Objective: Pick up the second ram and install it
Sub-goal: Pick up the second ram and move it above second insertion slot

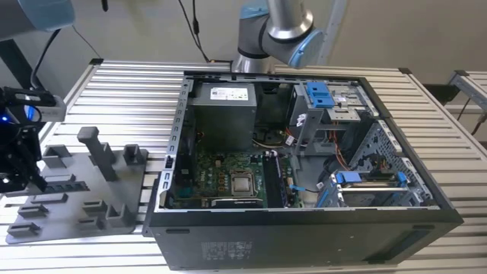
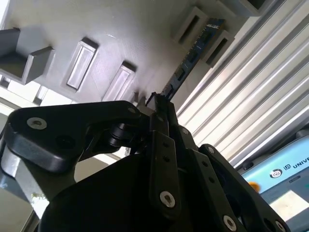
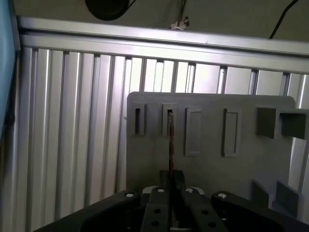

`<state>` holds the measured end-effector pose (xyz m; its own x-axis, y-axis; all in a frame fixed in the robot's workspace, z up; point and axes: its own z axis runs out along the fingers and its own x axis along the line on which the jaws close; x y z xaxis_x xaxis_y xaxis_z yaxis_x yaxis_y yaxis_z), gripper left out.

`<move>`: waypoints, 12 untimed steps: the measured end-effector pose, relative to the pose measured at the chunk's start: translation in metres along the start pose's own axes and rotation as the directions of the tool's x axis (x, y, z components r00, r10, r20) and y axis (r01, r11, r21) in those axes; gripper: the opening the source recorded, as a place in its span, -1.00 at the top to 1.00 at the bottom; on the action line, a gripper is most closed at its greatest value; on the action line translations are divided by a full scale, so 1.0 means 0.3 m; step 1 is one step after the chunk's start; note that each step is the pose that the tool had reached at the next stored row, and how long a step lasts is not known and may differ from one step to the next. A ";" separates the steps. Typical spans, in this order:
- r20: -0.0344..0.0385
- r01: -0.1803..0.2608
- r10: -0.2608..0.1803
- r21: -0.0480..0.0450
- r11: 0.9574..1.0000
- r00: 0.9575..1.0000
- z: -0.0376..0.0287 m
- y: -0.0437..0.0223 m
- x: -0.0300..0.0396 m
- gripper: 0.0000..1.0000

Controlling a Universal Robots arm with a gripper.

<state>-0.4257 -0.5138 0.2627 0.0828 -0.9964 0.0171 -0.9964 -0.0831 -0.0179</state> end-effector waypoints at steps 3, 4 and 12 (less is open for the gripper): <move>0.000 0.000 0.000 0.000 1.000 1.000 -0.012 0.000 0.000 0.72; 0.000 0.000 0.000 0.000 1.000 1.000 -0.015 0.000 0.000 0.72; 0.001 0.000 0.000 0.000 1.000 1.000 -0.044 -0.001 0.000 0.72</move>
<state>-0.4257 -0.5137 0.2759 0.0827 -0.9964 0.0159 -0.9964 -0.0830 -0.0181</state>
